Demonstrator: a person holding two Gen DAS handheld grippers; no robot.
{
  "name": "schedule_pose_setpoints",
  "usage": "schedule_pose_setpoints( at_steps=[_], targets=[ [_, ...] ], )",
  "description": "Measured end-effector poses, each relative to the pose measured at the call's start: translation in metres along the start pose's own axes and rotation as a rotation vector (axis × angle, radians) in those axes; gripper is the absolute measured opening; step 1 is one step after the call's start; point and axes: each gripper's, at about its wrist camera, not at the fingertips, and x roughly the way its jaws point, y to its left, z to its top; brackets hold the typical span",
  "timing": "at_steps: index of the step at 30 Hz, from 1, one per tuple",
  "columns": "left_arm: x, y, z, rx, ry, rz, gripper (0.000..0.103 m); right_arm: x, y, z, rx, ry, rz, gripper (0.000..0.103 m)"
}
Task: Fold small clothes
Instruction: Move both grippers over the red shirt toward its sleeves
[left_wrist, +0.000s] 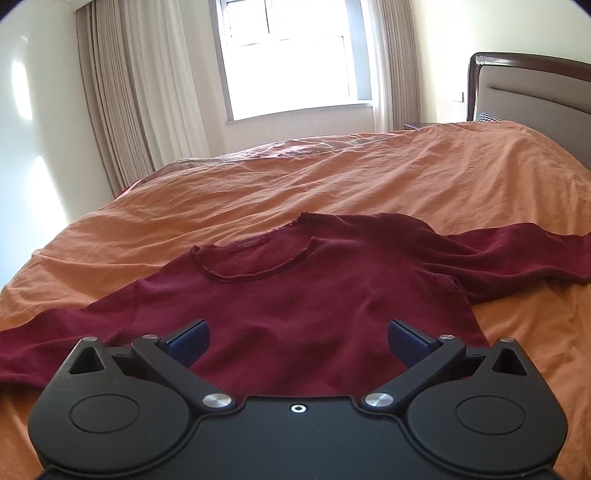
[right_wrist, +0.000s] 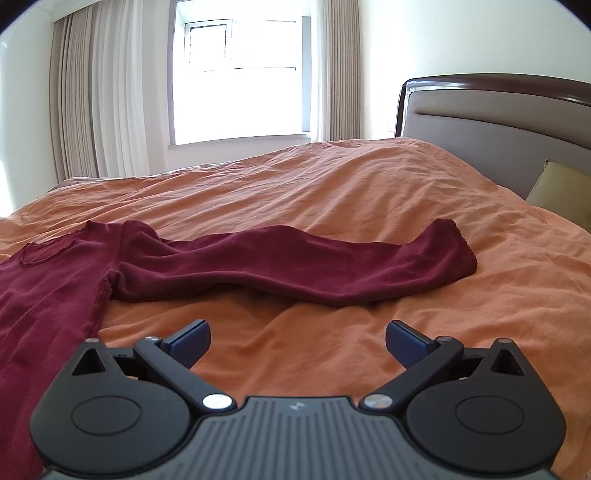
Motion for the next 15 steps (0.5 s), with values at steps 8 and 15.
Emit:
schedule_pose_setpoints(
  at_steps=[8, 15],
  targets=[
    [0.052, -0.03, -0.007, 0.014, 0.03, 0.009, 0.102, 0.035, -0.032, 0.016, 0.07, -0.007, -0.053, 0.103],
    [0.077, -0.034, -0.022, -0.003, 0.076, 0.008, 0.102, 0.071, -0.076, 0.032, 0.261, 0.009, -0.076, 0.103]
  ],
)
